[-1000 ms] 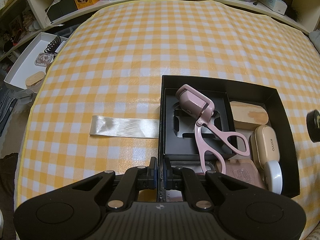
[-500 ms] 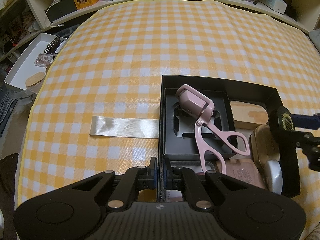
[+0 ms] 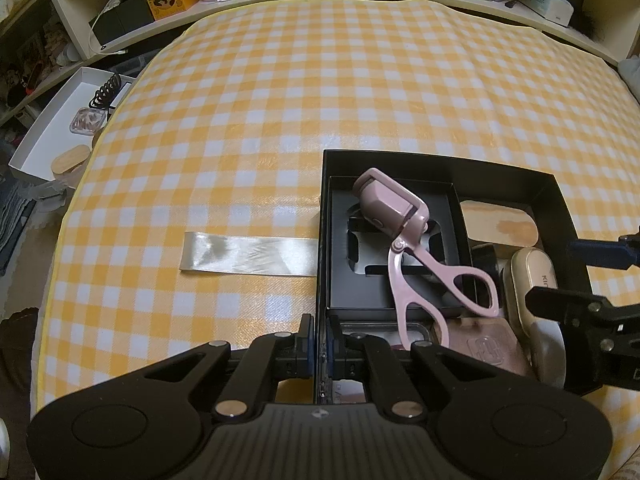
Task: Organize rigid objects
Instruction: 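Lower the black jar into the black box and open the right tool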
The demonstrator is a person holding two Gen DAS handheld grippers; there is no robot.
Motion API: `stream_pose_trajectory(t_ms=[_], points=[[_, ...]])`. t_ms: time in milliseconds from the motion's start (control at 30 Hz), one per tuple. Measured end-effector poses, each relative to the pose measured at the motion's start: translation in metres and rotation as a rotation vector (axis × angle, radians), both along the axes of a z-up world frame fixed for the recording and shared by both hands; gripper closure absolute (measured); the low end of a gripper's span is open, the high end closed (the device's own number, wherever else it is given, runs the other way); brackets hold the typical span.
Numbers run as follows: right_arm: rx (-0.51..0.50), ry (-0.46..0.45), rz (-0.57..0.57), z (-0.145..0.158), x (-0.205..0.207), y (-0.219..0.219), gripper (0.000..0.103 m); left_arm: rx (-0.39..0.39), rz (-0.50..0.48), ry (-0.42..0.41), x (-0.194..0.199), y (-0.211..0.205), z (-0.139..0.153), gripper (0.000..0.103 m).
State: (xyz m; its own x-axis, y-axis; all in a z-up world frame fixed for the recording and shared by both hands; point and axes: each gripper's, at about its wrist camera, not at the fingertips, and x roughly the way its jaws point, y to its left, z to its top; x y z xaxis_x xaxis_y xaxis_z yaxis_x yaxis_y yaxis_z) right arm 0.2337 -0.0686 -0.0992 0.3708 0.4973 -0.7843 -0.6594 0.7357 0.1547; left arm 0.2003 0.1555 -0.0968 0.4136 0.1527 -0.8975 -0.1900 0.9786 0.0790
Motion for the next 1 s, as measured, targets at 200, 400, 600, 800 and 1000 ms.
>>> stream_pose_trajectory(t_ms=[200,400,600,800,1000], points=[[-0.004,0.008,0.006,0.001,0.001,-0.001,0.041,0.001,0.0,0.001,0.0,0.0,0.0,0.095],[-0.017,0.016,0.039,0.001,-0.005,0.004,0.039,0.001,0.0,0.001,0.0,0.0,0.0,0.095],[-0.069,0.015,0.1,0.001,-0.015,0.014,0.03,0.001,0.0,0.001,0.0,0.0,0.0,0.095],[-0.186,-0.04,0.165,-0.001,-0.024,0.019,0.044,0.001,0.001,0.001,0.0,0.0,0.0,0.095],[-0.232,-0.044,0.215,0.005,-0.031,0.013,0.058,0.0,0.001,0.001,0.0,-0.001,0.0,0.095]])
